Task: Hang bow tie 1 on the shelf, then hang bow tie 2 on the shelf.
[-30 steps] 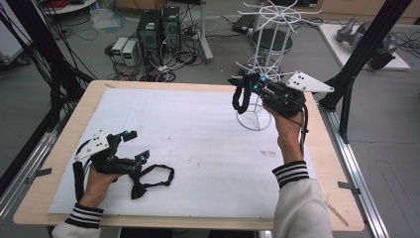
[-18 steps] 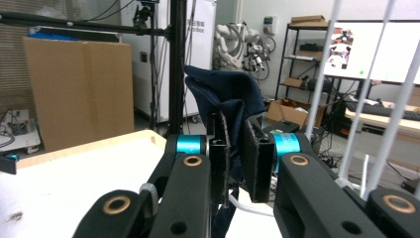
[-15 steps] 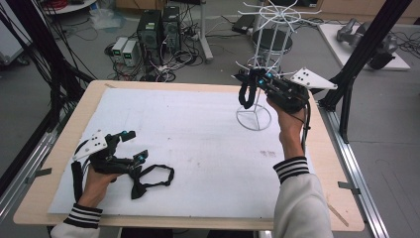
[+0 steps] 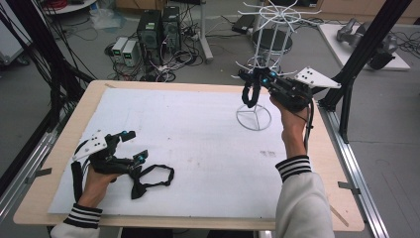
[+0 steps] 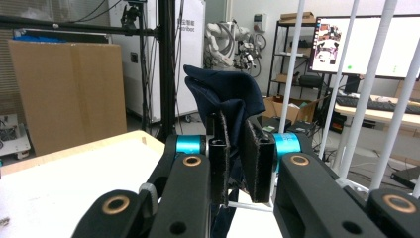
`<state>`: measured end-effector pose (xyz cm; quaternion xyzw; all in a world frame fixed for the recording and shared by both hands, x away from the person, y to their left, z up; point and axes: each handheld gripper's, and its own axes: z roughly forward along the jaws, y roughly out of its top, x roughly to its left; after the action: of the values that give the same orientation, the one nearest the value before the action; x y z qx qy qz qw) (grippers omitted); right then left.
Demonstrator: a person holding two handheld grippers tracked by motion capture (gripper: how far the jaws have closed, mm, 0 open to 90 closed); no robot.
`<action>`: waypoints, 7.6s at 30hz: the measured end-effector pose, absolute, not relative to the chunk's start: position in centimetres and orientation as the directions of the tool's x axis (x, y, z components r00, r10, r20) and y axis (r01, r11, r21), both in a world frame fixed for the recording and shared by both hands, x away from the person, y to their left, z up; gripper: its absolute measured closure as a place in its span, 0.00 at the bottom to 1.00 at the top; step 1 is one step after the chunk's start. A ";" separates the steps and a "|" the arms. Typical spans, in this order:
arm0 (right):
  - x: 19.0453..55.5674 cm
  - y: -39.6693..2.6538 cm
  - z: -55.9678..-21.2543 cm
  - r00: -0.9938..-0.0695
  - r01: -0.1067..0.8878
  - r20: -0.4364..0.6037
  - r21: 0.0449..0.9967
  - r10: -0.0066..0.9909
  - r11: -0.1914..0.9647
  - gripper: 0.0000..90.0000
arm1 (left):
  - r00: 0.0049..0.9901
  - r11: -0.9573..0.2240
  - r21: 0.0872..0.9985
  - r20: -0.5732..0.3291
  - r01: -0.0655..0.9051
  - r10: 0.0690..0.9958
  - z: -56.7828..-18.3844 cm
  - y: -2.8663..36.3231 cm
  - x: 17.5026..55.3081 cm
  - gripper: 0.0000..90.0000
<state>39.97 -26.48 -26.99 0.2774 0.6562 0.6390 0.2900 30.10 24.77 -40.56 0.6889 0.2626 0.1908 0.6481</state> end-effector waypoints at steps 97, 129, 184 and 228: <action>27.6 -27.4 -35.8 -0.741 -0.029 -0.079 0.996 0.666 0.085 0.13 | 0.775 0.003 0.998 -0.047 0.057 0.630 -39.6 25.5 29.0 0.14; 27.4 -26.4 -38.4 -0.767 0.016 -0.025 0.998 0.642 0.058 0.13 | 0.773 -0.023 0.999 -0.022 0.048 0.634 -39.5 25.7 29.2 0.14; 27.4 -26.5 -38.6 -0.767 0.020 -0.020 0.998 0.642 0.054 0.13 | 0.898 -0.640 0.749 0.149 0.170 0.413 -36.2 25.8 29.9 0.14; 27.2 -26.7 -38.6 -0.766 0.022 -0.011 0.999 0.643 0.043 0.13 | 0.964 -0.824 0.518 0.000 0.229 0.267 -39.6 23.4 33.2 0.22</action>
<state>27.20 -26.70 -38.61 0.2439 0.6812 0.6472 0.2400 33.19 23.38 -39.56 0.9543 0.1298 0.0360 0.2666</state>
